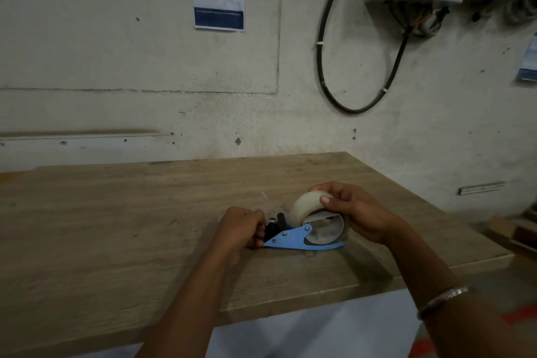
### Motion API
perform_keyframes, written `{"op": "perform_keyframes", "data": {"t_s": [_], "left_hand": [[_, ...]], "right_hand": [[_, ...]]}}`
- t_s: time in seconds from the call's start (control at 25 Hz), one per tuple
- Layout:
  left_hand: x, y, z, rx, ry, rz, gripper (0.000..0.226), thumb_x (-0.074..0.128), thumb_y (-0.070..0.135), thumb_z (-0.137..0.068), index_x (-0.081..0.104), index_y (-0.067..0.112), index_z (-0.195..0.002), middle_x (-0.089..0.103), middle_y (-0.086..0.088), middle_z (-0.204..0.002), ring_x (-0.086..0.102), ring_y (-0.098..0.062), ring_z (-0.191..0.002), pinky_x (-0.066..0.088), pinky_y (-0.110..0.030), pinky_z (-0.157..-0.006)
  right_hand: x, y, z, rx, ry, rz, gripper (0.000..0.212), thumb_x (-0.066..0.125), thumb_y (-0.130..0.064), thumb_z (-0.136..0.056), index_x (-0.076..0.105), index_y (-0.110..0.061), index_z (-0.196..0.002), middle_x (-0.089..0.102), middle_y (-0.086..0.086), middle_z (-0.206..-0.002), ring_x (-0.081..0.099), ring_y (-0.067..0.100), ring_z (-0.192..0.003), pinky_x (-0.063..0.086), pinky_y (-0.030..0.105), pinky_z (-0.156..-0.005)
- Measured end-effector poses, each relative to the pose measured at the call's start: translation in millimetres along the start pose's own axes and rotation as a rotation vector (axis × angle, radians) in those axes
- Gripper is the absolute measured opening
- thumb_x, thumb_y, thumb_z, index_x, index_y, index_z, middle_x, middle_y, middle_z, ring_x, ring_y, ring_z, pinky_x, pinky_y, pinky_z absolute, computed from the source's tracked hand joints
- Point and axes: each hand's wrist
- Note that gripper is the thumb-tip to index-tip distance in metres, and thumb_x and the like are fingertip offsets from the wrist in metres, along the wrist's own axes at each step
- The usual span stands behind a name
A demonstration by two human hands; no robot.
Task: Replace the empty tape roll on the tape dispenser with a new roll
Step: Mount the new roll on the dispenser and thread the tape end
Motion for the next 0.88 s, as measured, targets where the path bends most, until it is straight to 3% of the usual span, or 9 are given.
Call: {"op": "perform_keyframes", "data": {"t_s": [0.08,0.16,0.24,0.32,0.56,0.68,0.76,0.8,0.88], "left_hand": [[-0.9,0.9,0.8,-0.007,-0.010,0.017,0.015,0.060,0.003,-0.082,0.064,-0.004,-0.069,0.061,-0.018,-0.064,0.058,-0.024,-0.053,0.051,-0.027,-0.048],[-1.9,1.4,2.0,-0.002,-0.020,0.026,0.012,0.061,0.003,-0.082,0.067,-0.007,-0.077,0.064,-0.019,-0.070,0.063,-0.025,-0.060,0.055,-0.029,-0.054],[-3.4,1.9,3.2,-0.001,-0.037,0.035,0.016,0.062,0.004,-0.083,0.069,-0.011,-0.086,0.066,-0.019,-0.074,0.064,-0.024,-0.063,0.057,-0.030,-0.057],[-4.6,3.0,4.0,-0.007,-0.067,0.051,0.016,0.064,0.005,-0.084,0.070,-0.009,-0.089,0.068,-0.017,-0.076,0.064,-0.022,-0.063,0.057,-0.030,-0.059],[-17.1,7.1,10.5,-0.014,-0.211,0.085,0.016,0.071,0.006,-0.082,0.074,0.000,-0.097,0.076,-0.017,-0.097,0.069,-0.015,-0.069,0.057,-0.028,-0.064],[-17.3,8.0,12.8,-0.024,-0.264,0.042,0.035,0.072,0.032,-0.086,0.066,0.010,-0.112,0.071,-0.016,-0.108,0.069,-0.018,-0.070,0.059,-0.032,-0.066],[-12.7,8.2,15.0,0.014,-0.202,0.006,0.049,0.063,0.059,-0.084,0.063,0.020,-0.113,0.070,-0.012,-0.105,0.069,-0.020,-0.067,0.061,-0.032,-0.061],[-10.0,7.2,15.6,0.077,-0.146,-0.053,0.048,0.061,0.063,-0.083,0.067,0.022,-0.107,0.072,-0.008,-0.097,0.069,-0.019,-0.065,0.060,-0.031,-0.058],[-7.5,2.2,14.8,0.248,-0.048,-0.240,0.028,0.073,0.048,-0.082,0.075,0.021,-0.091,0.074,0.000,-0.076,0.069,-0.012,-0.059,0.059,-0.029,-0.055]], "right_hand": [[1.7,-4.5,-2.8,-0.007,0.019,0.108,0.028,0.068,-0.022,-0.087,0.068,-0.011,-0.113,0.072,0.013,-0.108,0.069,0.030,-0.100,0.056,0.040,-0.086],[7.8,-19.5,-10.2,-0.010,0.023,0.425,0.024,0.070,-0.032,-0.087,0.070,-0.020,-0.108,0.072,0.001,-0.105,0.069,0.019,-0.095,0.057,0.036,-0.084],[16.2,-32.3,-19.5,-0.027,-0.022,0.752,0.035,0.071,-0.049,-0.082,0.068,-0.028,-0.110,0.067,-0.010,-0.109,0.064,0.009,-0.097,0.054,0.031,-0.084],[23.0,-38.1,-26.1,-0.024,-0.084,0.908,0.048,0.072,-0.057,-0.078,0.067,-0.030,-0.116,0.063,-0.012,-0.114,0.061,0.008,-0.100,0.051,0.028,-0.085],[22.7,-34.3,-31.8,-0.022,-0.081,0.909,0.045,0.075,-0.053,-0.076,0.070,-0.028,-0.113,0.066,-0.010,-0.108,0.062,0.006,-0.095,0.052,0.024,-0.079],[25.3,-36.1,-33.1,-0.007,-0.105,0.919,0.041,0.076,-0.048,-0.078,0.070,-0.026,-0.113,0.066,-0.009,-0.108,0.061,0.007,-0.094,0.050,0.024,-0.078],[27.1,-36.9,-35.2,-0.005,-0.117,0.934,0.041,0.076,-0.048,-0.077,0.071,-0.026,-0.111,0.065,-0.008,-0.109,0.061,0.008,-0.095,0.050,0.025,-0.079],[27.4,-36.6,-35.7,-0.005,-0.114,0.943,0.041,0.076,-0.048,-0.077,0.070,-0.026,-0.111,0.065,-0.008,-0.109,0.061,0.009,-0.095,0.050,0.025,-0.079],[29.0,-37.4,-36.9,-0.001,-0.108,0.960,0.041,0.076,-0.050,-0.076,0.070,-0.026,-0.109,0.065,-0.008,-0.108,0.061,0.008,-0.094,0.051,0.025,-0.078]]}}
Point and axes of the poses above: each hand's wrist, its own z-axis away from the middle knuckle, its own x-axis out of the palm, y = z × x
